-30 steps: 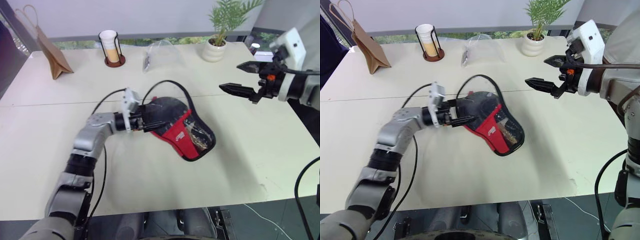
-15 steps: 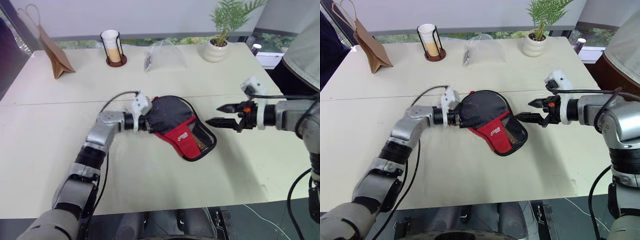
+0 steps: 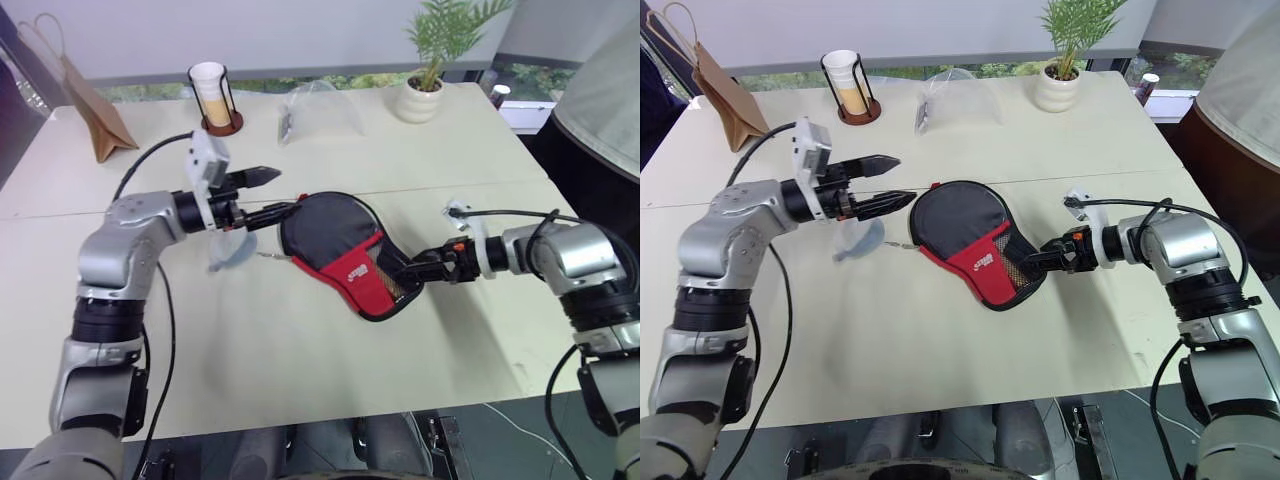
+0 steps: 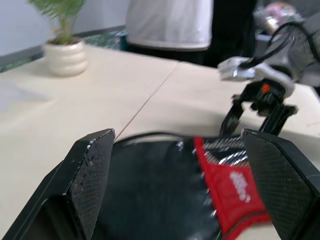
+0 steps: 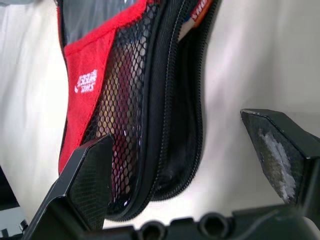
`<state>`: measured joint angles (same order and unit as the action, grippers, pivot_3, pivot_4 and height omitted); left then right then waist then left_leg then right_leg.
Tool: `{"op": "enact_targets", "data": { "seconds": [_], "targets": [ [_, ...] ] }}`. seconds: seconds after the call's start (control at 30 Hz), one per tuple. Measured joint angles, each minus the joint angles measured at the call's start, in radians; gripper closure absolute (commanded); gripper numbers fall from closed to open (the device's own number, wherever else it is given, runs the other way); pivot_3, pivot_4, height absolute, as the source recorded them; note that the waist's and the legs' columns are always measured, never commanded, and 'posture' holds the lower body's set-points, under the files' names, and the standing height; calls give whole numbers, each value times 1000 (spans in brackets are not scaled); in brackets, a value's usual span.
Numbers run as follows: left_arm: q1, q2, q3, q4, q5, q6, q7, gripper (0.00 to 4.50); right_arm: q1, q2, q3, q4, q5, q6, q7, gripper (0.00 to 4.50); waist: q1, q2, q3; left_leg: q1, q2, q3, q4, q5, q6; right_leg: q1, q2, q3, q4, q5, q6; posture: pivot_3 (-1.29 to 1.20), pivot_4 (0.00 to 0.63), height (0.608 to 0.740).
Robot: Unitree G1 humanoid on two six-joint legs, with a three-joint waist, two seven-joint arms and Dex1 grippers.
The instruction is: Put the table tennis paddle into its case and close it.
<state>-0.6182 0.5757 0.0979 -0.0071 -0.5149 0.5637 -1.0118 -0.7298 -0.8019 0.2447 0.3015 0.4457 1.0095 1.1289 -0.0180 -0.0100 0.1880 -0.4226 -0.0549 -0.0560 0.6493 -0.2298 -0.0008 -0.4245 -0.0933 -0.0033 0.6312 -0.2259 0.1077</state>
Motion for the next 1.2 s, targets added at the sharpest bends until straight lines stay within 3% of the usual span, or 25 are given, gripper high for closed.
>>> {"op": "enact_targets", "data": {
  "seconds": [0.5, 0.6, 0.83, 1.0, 1.2],
  "targets": [
    [66, 74, 87, -80, -58, 38, 90, 307, -30, 90, 19, 37, -50, 16, 87, 75, 1, -3, -2, 4, 0, -1, -1, 0, 0, 4, 1, 0, 0, 0, 0, 0, 150, 740],
    [67, 74, 87, -90, -65, 38, 101, 307, -36, 99, 19, 59, -61, 16, 95, 937, 1, -3, -2, 6, 0, -1, -2, 0, 0, 5, 1, 0, 0, 0, 0, 0, 150, 740],
    [81, 74, 88, -111, -67, 39, 124, 307, -39, 123, 20, 111, -56, 34, 161, 4343, 1, -3, -2, 9, 0, -1, -2, 0, -1, 8, 1, 0, -1, 0, -1, 0, 150, 740],
    [94, 74, 88, -115, -75, 38, 129, 307, 2, 114, 6, 66, -53, 88, 136, 4430, 4, -3, -2, 14, 0, -2, -4, -1, -1, 14, 1, 0, -3, -1, -1, 0, 150, 740],
    [92, 73, 85, -112, -76, 30, 130, 307, 167, 125, -120, -178, 37, 309, 12, 4430, 11, -4, -3, 14, 0, -3, -5, -2, 1, 14, 0, 0, -3, -2, -2, 0, 150, 740]
  ]
}}
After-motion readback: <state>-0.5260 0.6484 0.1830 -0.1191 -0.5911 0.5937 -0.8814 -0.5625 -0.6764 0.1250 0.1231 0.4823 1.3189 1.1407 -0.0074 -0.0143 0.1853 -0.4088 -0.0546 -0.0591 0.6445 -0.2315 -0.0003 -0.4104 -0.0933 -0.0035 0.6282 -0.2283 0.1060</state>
